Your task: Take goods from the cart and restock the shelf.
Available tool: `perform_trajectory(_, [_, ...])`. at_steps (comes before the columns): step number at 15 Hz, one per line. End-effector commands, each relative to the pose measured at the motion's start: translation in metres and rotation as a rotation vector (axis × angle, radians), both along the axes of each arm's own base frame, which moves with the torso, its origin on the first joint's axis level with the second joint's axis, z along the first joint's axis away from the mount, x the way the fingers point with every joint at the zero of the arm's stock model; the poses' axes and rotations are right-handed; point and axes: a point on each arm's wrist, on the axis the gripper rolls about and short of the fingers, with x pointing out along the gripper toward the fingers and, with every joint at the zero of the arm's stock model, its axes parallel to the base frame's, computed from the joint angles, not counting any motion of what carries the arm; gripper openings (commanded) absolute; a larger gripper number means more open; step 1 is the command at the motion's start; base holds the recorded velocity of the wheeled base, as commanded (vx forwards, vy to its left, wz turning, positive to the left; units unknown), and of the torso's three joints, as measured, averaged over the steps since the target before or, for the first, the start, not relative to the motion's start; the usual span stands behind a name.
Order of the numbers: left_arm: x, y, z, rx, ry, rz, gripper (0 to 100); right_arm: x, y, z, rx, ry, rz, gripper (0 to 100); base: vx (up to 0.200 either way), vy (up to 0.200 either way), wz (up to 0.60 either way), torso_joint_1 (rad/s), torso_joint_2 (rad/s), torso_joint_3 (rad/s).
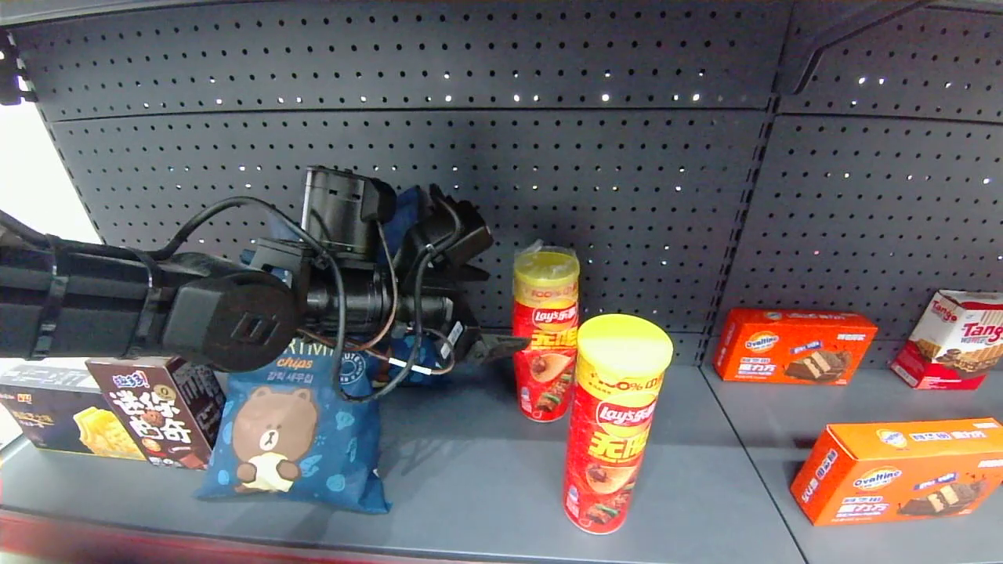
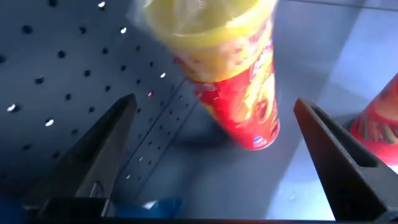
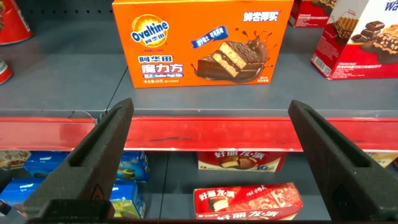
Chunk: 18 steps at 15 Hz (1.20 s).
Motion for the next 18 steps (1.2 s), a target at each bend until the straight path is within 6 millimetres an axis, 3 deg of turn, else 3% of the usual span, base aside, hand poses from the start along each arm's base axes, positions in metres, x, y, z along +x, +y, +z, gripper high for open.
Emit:
perform_trajectory(1, [-0.014, 0.007, 0.004, 0.016, -0.008, 0.037, 100, 0.000, 0.000, 0.000, 0.000, 0.002, 0.000, 100, 0.000, 0.000, 0.00, 0.000, 0.00, 0.000])
perform_trajectory(8, [-0.024, 0.005, -0.005, 0.036, -0.050, 0.097, 100, 0.000, 0.000, 0.000, 0.000, 0.002, 0.000, 100, 0.000, 0.000, 0.00, 0.000, 0.00, 0.000])
perform_trajectory(13, [-0.026, 0.003, -0.026, 0.106, -0.055, 0.090, 100, 0.000, 0.000, 0.000, 0.000, 0.002, 0.000, 100, 0.000, 0.000, 0.00, 0.000, 0.00, 0.000])
perform_trajectory(18, [-0.013, -0.011, -0.039, 0.134, -0.105, 0.129, 100, 0.000, 0.000, 0.000, 0.000, 0.002, 0.000, 100, 0.000, 0.000, 0.00, 0.000, 0.00, 0.000])
